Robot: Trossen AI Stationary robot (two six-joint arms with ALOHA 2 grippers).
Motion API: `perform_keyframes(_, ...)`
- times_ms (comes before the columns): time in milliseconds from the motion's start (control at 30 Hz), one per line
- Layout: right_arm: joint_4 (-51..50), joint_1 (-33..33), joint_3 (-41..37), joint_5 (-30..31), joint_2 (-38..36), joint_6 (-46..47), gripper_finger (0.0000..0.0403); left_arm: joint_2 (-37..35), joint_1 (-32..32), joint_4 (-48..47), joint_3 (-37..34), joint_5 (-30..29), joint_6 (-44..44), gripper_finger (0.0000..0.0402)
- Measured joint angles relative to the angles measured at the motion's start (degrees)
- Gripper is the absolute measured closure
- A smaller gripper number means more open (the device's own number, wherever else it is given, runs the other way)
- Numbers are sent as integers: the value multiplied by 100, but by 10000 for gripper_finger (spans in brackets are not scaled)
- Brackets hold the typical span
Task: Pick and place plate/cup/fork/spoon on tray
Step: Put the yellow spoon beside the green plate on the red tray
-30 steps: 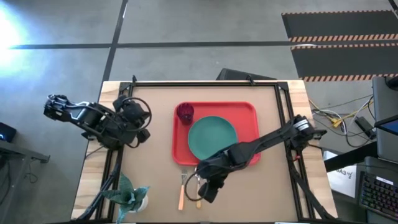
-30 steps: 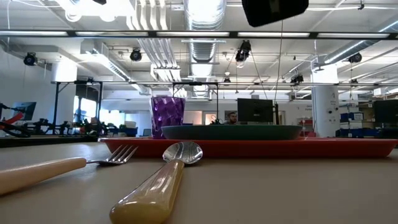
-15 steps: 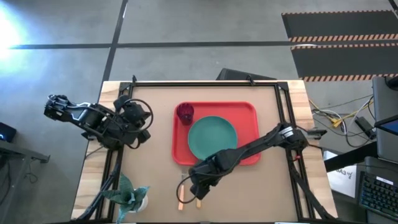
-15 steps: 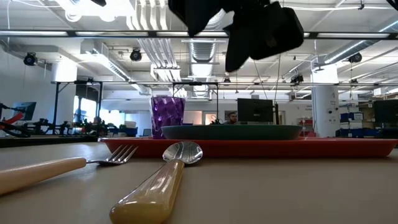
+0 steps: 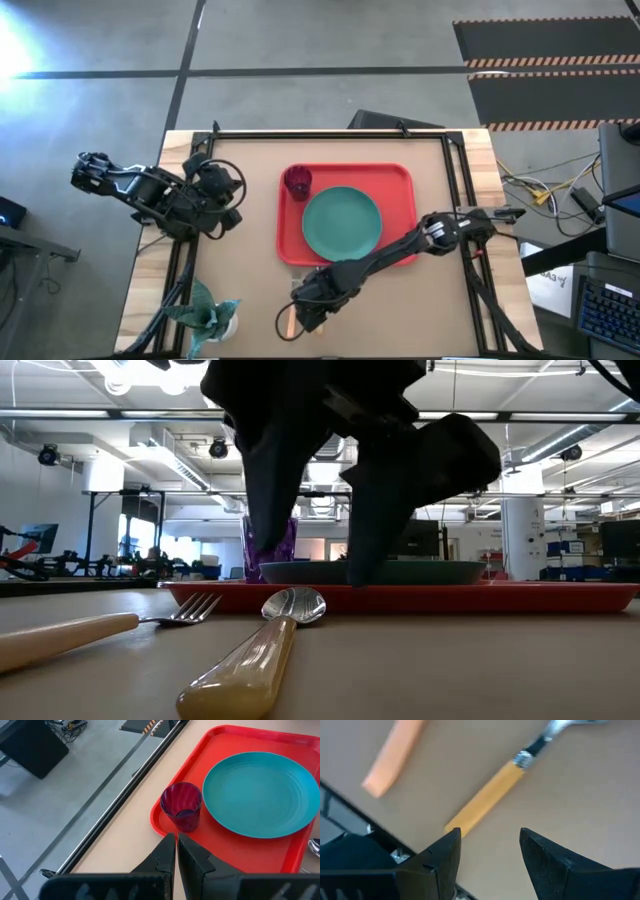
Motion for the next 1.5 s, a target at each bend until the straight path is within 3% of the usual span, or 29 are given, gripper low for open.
perform_keyframes(300, -132, -39, 120, 302, 76, 761, 211, 4, 0, 2, -2, -35, -5, 402)
perform_keyframes(533, -8, -50, 149, 1190, 74, 2248, 211, -39, -2, 0, -2, -44, 563, 402)
perform_keyframes(733, 334, -26, 149, 1666, 76, 2861, 211, -141, -4, -5, -4, -37, 748, 402)
perform_keyframes(833, 258, 30, 149, 1689, 76, 2928, 211, -235, -4, -11, -4, -30, 756, 402)
perform_keyframes(1033, -191, 138, 149, 1185, 80, 2977, 211, -339, -2, -6, -4, 2, 861, 402)
perform_keyframes(1500, -178, 151, 55, 1547, 84, 3363, 211, -330, -1, -4, -9, 10, 896, 402)
